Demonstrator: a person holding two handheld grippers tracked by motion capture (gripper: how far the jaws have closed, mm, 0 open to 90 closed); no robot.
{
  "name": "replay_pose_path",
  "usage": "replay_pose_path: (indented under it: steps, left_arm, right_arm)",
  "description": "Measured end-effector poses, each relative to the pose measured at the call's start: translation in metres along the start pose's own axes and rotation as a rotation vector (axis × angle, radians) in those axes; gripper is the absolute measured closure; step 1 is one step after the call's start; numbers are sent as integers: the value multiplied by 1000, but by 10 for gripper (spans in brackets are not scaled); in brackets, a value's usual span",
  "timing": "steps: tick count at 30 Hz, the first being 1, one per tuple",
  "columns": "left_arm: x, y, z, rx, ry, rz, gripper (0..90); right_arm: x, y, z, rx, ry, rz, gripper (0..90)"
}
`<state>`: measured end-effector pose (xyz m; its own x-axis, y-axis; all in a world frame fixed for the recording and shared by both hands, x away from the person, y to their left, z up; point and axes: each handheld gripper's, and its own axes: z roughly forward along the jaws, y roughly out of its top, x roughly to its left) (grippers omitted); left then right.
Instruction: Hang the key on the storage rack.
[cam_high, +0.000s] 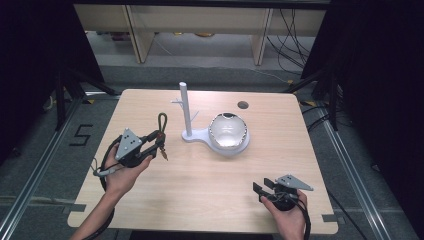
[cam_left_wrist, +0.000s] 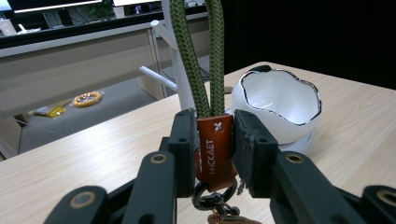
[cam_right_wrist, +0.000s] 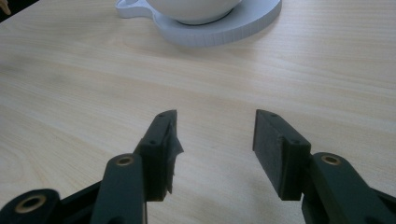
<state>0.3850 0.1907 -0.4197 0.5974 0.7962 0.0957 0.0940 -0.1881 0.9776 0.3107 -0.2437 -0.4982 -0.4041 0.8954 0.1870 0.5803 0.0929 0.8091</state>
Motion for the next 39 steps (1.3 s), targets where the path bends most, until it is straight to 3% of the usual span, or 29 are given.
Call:
replay_pose_path:
  steps: [7,8,9,11,12,14,15,34,39]
  left_arm:
    - [2,2,6,-1,3,-8,694]
    - [3,3,7,4,3,-5,694]
    - [3,3,7,4,3,-5,694]
    - [4,4,9,1,3,-11,694]
    - [5,4,10,3,4,-8,694]
    - [6,5,12,6,5,-10,694]
    - [6,5,13,5,7,-13,694]
    - [16,10,25,14,17,-33,693]
    - [17,11,30,18,16,-34,693]
  right_arm:
    - [0,0,0,0,0,3,505]
    - [3,-1,-1,16,5,42,503]
    - [4,-1,-1,17,8,49,503]
    - [3,-1,0,12,9,40,503]
    - [1,-1,1,-7,11,2,503]
    - [0,-1,2,-9,9,-4,503]
    - [4,-1,-1,16,10,49,503]
    - [6,-1,2,-5,30,57,501]
    - [6,-1,1,11,23,59,501]
